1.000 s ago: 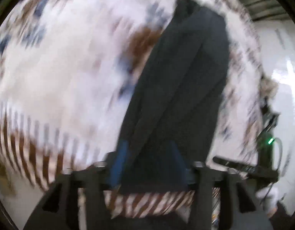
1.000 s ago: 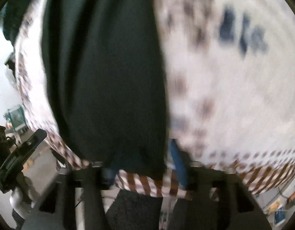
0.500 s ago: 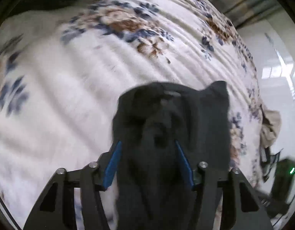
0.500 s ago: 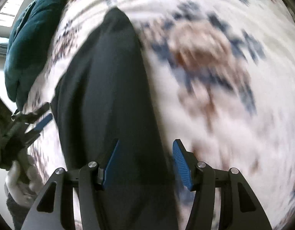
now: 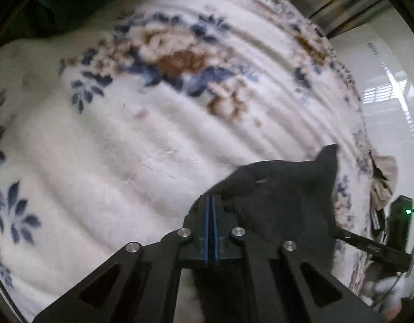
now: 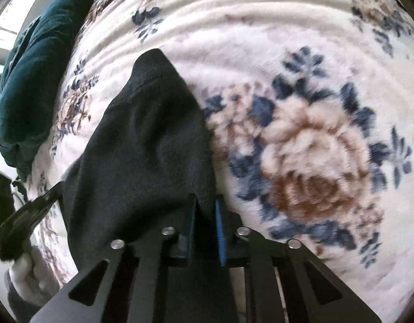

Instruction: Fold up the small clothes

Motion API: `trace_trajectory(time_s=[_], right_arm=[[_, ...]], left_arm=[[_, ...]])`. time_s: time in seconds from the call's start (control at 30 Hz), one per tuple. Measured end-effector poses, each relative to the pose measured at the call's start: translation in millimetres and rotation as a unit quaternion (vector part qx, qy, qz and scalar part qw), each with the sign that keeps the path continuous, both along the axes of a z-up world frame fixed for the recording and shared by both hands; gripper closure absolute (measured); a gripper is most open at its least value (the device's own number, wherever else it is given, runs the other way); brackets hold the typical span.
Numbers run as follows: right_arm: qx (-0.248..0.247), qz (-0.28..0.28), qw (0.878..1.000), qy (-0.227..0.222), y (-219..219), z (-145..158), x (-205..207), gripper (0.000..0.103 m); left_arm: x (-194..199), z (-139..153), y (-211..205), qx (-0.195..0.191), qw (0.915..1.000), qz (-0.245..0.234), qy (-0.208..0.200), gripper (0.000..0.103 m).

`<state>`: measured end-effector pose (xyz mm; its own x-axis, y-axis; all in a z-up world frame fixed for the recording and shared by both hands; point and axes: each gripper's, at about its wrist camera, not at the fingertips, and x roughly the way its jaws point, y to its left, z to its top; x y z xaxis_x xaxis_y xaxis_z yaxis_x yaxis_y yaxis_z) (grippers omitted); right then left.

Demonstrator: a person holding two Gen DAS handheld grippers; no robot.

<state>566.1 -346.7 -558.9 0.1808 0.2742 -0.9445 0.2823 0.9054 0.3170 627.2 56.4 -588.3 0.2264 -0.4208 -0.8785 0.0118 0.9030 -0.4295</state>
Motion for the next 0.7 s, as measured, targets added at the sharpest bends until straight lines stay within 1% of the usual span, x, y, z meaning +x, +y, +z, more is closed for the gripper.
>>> trace_trajectory(time_s=[0.07, 0.1, 0.13, 0.17, 0.2, 0.23, 0.27, 0.3, 0.33, 0.37, 0.4, 0.43, 0.47, 0.5, 0.53, 0.57, 0.6, 0.67, 0.7], right_arm=[[-0.015, -0.003, 1.000, 0.015, -9, 1, 2, 0.091], [-0.011, -0.001, 1.000, 0.022, -10, 1, 5, 0.090], [-0.003, 0.006, 1.000, 0.029, -8, 1, 9, 0.081], [0.001, 0.017, 0.999, 0.034, -9, 3, 11, 0.069], [0.007, 0.027, 0.999, 0.032, -10, 7, 10, 0.063], [0.015, 0.034, 0.999, 0.028, -9, 11, 10, 0.053], [0.027, 0.038, 0.999, 0.027, -7, 14, 7, 0.047], [0.039, 0.036, 0.998, 0.030, -8, 17, -1, 0.047], [0.051, 0.032, 0.998, 0.033, -9, 18, -11, 0.047], [0.059, 0.029, 0.997, 0.036, -9, 18, -18, 0.047], [0.069, 0.024, 0.996, 0.045, -10, 16, -31, 0.047], [0.080, 0.019, 0.995, 0.053, -10, 12, -45, 0.047], [0.086, 0.016, 0.994, 0.062, -9, 8, -55, 0.047], [0.088, 0.015, 0.994, 0.069, -8, 3, -63, 0.047], [0.087, 0.013, 0.993, 0.076, -7, -2, -71, 0.047], [0.088, 0.008, 0.993, 0.083, -6, -10, -81, 0.060], [0.091, 0.000, 0.993, 0.080, -6, -13, -87, 0.079], [0.074, -0.014, 0.994, 0.074, -10, -14, -96, 0.092], [0.061, -0.021, 0.995, 0.074, -14, -12, -97, 0.096]], left_arm=[[1, 1, 4, 0.002, 1.0000, 0.006, -0.004, 0.103], [0, 7, 7, -0.005, 0.9999, 0.008, -0.008, 0.103], [0, 11, 9, -0.021, 0.9997, 0.011, -0.007, 0.102], [-3, 15, 13, -0.049, 0.9987, 0.012, 0.003, 0.101], [-7, 18, 16, -0.060, 0.9980, 0.014, 0.012, 0.097], [-14, 22, 18, -0.059, 0.9979, 0.019, 0.018, 0.089], [-24, 26, 20, -0.064, 0.9976, 0.021, 0.018, 0.083], [-39, 31, 23, -0.083, 0.9962, 0.020, 0.016, 0.061], [-48, 32, 25, -0.090, 0.9955, 0.024, 0.017, 0.048], [-61, 32, 24, -0.105, 0.9940, 0.027, 0.017, 0.045], [-71, 29, 20, -0.121, 0.9922, 0.018, 0.025, 0.045], [-74, 22, 13, -0.119, 0.9921, 0.008, 0.039, 0.045], [-77, 15, 6, -0.103, 0.9935, 0.001, 0.047, 0.047], [-80, 7, -3, -0.074, 0.9964, -0.004, 0.042, 0.049], [-81, 4, -8, -0.057, 0.9977, -0.009, 0.035, 0.068], [-79, 1, -11, -0.044, 0.9984, -0.014, 0.033, 0.078], [-75, -2, -11, -0.034, 0.9988, -0.014, 0.033, 0.082], [-70, -5, -4, -0.051, 0.9978, -0.006, 0.041, 0.081], [-69, -3, -2, -0.055, 0.9974, -0.006, 0.046, 0.078]])
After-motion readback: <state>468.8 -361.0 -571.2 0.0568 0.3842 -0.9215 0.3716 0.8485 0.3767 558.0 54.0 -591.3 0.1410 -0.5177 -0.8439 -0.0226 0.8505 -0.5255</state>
